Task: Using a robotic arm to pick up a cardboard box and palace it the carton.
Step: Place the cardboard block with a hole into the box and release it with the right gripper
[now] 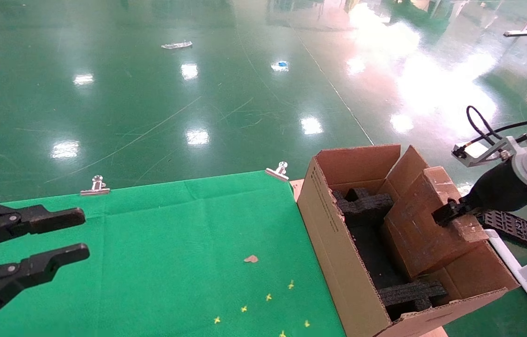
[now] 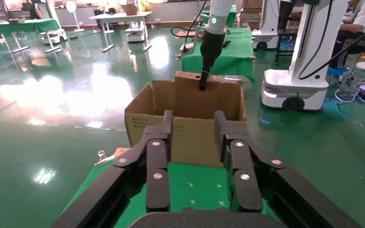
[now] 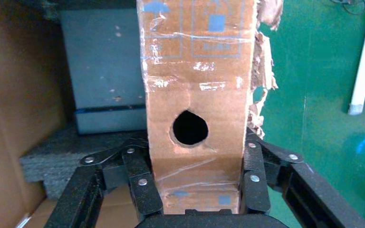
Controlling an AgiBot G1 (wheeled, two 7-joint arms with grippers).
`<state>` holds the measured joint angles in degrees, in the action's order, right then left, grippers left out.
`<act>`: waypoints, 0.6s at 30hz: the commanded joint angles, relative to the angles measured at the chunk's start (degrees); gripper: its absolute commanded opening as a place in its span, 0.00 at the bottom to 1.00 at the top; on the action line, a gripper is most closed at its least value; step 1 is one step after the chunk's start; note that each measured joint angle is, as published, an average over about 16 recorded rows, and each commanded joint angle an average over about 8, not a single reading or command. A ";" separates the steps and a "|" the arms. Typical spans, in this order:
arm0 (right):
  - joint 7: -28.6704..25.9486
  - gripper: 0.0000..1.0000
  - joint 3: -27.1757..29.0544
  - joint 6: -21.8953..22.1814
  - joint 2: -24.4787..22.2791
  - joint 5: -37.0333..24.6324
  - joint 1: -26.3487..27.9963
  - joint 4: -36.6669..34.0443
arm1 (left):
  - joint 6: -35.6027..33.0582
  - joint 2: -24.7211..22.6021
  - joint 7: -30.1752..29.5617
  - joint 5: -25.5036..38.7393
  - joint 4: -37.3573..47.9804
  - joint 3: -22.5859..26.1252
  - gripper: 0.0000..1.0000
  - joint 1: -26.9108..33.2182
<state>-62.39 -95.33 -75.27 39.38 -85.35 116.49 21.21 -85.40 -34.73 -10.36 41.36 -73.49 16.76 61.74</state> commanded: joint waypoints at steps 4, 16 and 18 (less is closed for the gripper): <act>0.38 0.00 0.12 1.52 1.71 0.73 -2.85 -3.06 | 0.01 0.01 0.01 -0.01 0.00 0.02 1.00 0.00; 3.34 0.00 2.30 8.07 5.18 5.07 -12.21 -8.66 | 0.03 0.02 0.03 -0.04 0.00 0.06 1.00 0.01; 4.35 0.00 2.94 9.61 5.41 6.08 -13.63 -9.32 | 0.03 0.03 0.03 -0.04 0.00 0.06 1.00 0.01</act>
<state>-58.11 -92.62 -66.01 44.82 -79.63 103.10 11.96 -85.37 -34.70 -10.33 41.31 -73.49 16.82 61.76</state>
